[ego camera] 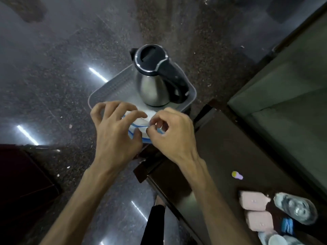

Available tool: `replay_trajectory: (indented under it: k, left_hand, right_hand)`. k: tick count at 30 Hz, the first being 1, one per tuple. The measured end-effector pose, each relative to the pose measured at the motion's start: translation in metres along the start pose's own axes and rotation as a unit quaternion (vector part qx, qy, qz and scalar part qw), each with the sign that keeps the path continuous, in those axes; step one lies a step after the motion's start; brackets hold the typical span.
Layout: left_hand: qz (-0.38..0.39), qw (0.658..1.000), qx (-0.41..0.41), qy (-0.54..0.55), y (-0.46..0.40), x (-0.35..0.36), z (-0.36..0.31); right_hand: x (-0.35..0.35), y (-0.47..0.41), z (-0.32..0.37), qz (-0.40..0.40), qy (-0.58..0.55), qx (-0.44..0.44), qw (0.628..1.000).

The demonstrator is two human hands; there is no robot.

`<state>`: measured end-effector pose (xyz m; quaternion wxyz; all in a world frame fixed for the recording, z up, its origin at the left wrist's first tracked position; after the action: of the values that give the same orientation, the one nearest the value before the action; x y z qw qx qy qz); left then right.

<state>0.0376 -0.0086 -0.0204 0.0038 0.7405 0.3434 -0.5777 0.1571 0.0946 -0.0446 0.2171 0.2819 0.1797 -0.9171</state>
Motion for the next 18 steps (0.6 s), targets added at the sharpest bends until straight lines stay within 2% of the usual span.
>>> replay_trajectory:
  k: [4, 8, 11, 15, 18]
  left_hand:
    - [0.029, 0.999, -0.014, 0.032, 0.008, 0.000, -0.057]
    - [0.112, 0.988, -0.059, 0.092, 0.027, 0.014, -0.117]
    - [0.132, 0.980, -0.070, 0.131, 0.049, 0.029, -0.167]
    - [0.147, 0.962, -0.085, 0.213, 0.101, 0.052, -0.233]
    - [0.149, 0.953, -0.112, 0.240, 0.153, 0.073, -0.275]
  right_hand:
    - [-0.064, 0.009, -0.016, -0.036, 0.026, 0.006, 0.999]
    - [-0.119, 0.034, -0.041, -0.066, 0.054, 0.024, 0.996]
    - [-0.160, 0.066, -0.065, -0.101, 0.086, 0.047, 0.990]
    - [-0.213, 0.131, -0.097, -0.205, 0.102, 0.125, 0.965]
    - [-0.239, 0.190, -0.127, -0.250, 0.127, 0.187, 0.941]
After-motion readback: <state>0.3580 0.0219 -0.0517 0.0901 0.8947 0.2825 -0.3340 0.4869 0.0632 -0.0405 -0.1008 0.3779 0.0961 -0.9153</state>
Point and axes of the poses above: each hand's wrist, its own y-axis away from the middle knuckle, its own x-axis out of the palm, z = x × y, the point moved 2 cm from there along -y, towards the middle knuckle, and after that the axes turned 13 degrees about -z, right-handed, at the moved point
